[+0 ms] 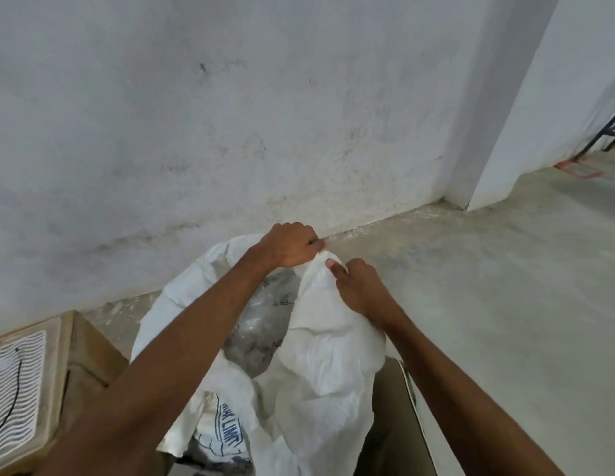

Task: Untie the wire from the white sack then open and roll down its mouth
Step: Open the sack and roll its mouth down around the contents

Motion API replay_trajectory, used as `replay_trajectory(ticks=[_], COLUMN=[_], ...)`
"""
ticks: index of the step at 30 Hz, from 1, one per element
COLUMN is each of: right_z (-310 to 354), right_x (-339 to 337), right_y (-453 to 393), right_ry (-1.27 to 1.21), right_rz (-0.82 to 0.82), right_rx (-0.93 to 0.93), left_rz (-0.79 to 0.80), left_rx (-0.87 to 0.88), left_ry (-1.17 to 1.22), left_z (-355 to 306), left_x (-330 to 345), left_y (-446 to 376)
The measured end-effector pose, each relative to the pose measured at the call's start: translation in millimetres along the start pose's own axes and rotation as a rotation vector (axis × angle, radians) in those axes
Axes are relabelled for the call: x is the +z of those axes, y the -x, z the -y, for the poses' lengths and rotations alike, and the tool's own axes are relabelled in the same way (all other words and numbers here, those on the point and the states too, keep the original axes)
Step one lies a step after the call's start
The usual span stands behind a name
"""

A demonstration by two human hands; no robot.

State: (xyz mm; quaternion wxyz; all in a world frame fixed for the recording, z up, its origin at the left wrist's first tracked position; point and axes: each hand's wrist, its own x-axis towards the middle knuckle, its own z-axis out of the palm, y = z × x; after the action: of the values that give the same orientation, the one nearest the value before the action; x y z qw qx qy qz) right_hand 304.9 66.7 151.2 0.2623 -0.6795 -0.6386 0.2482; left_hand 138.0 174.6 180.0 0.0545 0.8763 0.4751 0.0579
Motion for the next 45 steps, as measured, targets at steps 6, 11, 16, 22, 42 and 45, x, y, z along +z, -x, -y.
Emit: replay_trajectory(ticks=[6, 11, 16, 22, 42, 45], right_z=[-8, -10, -5, -7, 50, 64], right_x=[-23, -1, 1, -7, -9, -10], right_y=[-9, 6, 11, 17, 39, 47], right_ry=[-0.810, 0.007, -0.502, -1.061, -1.379, -1.398], right_rz=[0.361, 0.039, 0.068, 0.350, 0.211, 0.151], right_rx=[0.331, 0.123, 0.238, 0.440, 0.449, 0.399], left_rz=[0.008, 0.028, 0.073, -0.104, -0.100, -0.172], left_rx=[0.042, -0.066, -0.013, -0.024, -0.287, -0.274], left_ry=[0.209, -0.079, 0.215, 0.165, 0.731, 0.718], left_z=[-19, -8, -11, -12, -79, -70], left_x=[15, 4, 1, 12, 5, -5], left_y=[9, 1, 6, 18, 163, 177])
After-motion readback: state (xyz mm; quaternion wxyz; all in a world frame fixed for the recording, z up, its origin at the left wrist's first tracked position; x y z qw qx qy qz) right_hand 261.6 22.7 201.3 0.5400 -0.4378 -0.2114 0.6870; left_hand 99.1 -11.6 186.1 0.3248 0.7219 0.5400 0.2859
